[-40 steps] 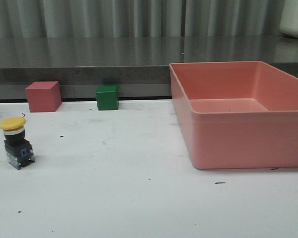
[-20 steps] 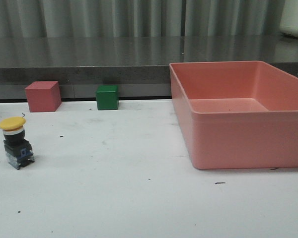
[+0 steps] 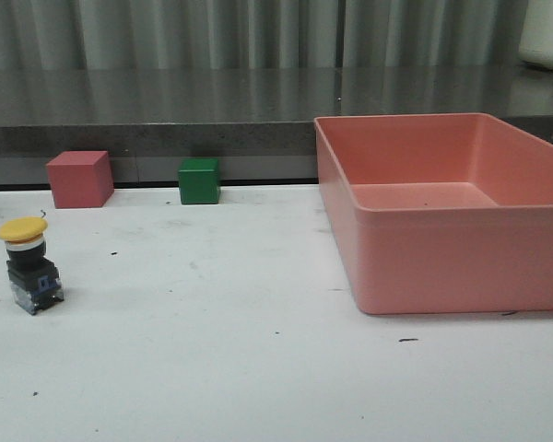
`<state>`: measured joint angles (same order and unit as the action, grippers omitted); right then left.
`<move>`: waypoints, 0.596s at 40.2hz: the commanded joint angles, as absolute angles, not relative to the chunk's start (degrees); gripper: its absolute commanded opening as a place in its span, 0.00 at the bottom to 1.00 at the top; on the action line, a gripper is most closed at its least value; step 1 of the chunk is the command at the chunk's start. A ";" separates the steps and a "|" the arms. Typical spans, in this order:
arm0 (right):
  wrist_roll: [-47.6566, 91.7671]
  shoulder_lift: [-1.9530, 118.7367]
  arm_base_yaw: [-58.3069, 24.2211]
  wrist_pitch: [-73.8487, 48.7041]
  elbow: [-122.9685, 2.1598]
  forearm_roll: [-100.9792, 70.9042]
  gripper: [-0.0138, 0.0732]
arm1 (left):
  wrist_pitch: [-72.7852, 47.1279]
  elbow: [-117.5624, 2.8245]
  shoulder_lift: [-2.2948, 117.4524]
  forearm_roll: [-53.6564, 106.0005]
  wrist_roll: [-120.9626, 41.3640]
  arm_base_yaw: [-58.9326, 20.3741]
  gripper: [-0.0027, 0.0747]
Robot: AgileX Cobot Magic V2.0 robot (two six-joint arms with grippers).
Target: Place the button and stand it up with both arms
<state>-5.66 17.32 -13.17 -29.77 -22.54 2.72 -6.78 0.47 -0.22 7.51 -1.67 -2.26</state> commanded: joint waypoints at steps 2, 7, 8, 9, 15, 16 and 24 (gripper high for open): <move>-5.21 17.68 -12.89 -25.26 -24.10 3.39 0.08 | -1.81 1.34 -1.56 8.08 -1.70 -2.11 0.01; -5.21 17.68 -12.84 -24.85 -24.05 3.91 0.08 | -1.81 1.34 -1.56 8.08 -1.70 -2.11 0.01; -5.21 17.68 -12.84 -24.30 -23.85 3.91 0.08 | -1.81 1.34 -1.56 8.08 -1.70 -2.11 0.01; -5.21 17.68 -12.84 -23.64 -23.57 3.91 0.08 | -1.81 1.34 -1.56 8.08 -1.70 -2.11 0.01; -5.21 16.81 -10.18 -13.47 -18.06 3.99 0.08 | -1.81 1.34 -1.45 8.08 -1.70 -2.11 0.01; -5.21 16.13 -9.49 -11.80 -16.93 3.99 0.08 | -1.81 1.34 -1.45 8.08 -1.70 -2.11 0.01; -5.21 6.75 -3.72 -3.41 -6.81 2.95 0.08 | -1.81 1.34 -1.45 8.08 -1.70 -2.11 0.01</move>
